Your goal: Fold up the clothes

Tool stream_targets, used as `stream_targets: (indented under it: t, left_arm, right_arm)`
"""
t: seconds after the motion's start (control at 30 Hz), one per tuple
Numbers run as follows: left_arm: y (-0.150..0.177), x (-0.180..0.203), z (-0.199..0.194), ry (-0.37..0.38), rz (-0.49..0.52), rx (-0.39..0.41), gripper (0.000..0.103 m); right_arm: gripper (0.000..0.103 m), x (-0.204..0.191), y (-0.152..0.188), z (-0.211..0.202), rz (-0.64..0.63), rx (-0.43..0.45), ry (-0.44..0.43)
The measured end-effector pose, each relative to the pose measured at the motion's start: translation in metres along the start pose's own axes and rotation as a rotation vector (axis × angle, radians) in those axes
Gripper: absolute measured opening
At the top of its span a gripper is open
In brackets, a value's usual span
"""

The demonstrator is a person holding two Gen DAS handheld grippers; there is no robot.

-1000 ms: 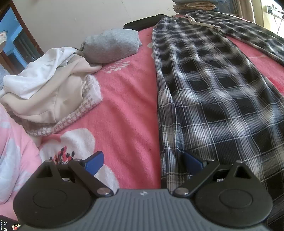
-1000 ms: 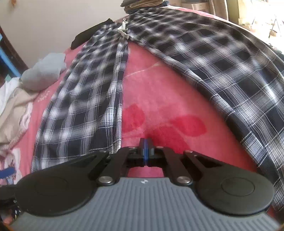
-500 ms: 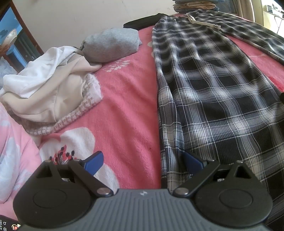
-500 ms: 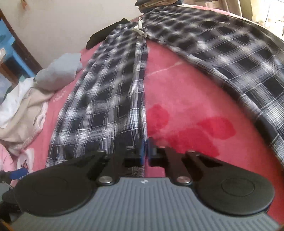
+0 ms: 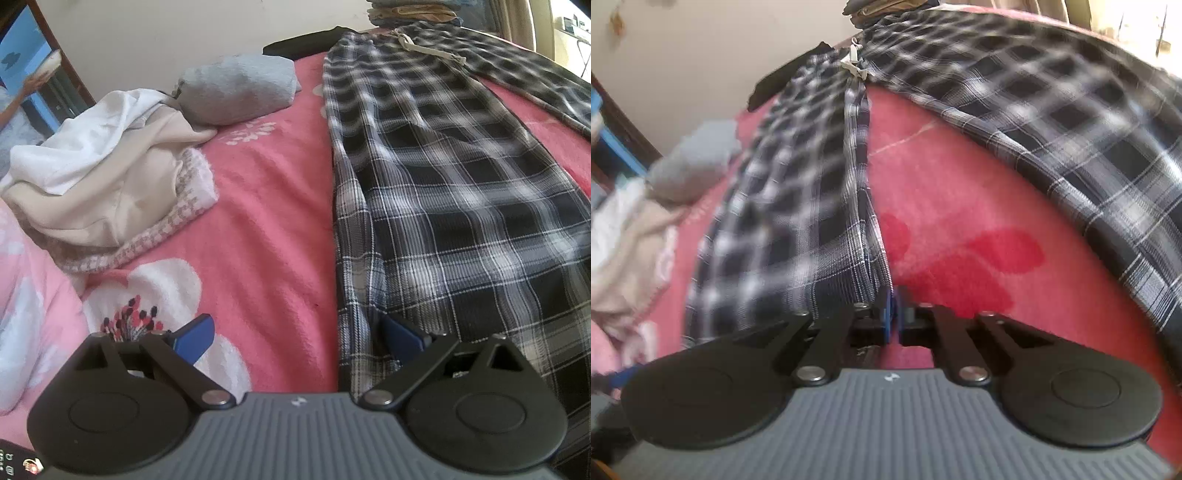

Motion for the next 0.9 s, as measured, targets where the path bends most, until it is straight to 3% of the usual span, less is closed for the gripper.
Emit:
stream_targets:
  t: [0.13, 0.27, 0.43, 0.57, 0.73, 0.83, 0.9]
  left_arm:
    - [-0.007, -0.004, -0.013, -0.033, 0.011, 0.027, 0.098]
    - [-0.018, 0.0, -0.02, -0.081, 0.064, 0.088, 0.098]
    - [-0.006, -0.005, 0.01, -0.19, 0.09, 0.022, 0.098]
    - [-0.006, -0.013, 0.011, -0.191, 0.068, 0.021, 0.099]
    - [-0.01, -0.021, 0.001, -0.224, 0.056, 0.044, 0.098]
    - [-0.012, -0.03, -0.007, -0.196, 0.026, 0.051, 0.098]
    - [-0.015, -0.032, -0.015, -0.138, 0.013, 0.076, 0.098]
  right_arm:
    - [0.006, -0.005, -0.006, -0.016, -0.031, 0.042, -0.007]
    - [0.006, -0.03, -0.01, -0.029, -0.179, 0.106, -0.006]
    - [0.006, -0.046, 0.004, -0.01, -0.273, 0.043, 0.017]
    - [0.006, -0.032, 0.003, -0.002, -0.231, 0.005, 0.081]
    - [0.006, -0.024, -0.003, -0.019, -0.212, 0.06, 0.095]
    - [0.006, -0.027, -0.003, -0.023, -0.218, 0.076, 0.075]
    - [0.006, -0.029, -0.002, -0.025, -0.226, 0.081, 0.057]
Point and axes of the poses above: each gripper's, at about its wrist camera, not at the fingertips, and z roughly the way its jaws point, x to its right, y to its underside, the point moved 6 cm from there along z, roughly the way its jaws point, and after that the axes turned 12 degrees about -x, right-handed, at the moved point
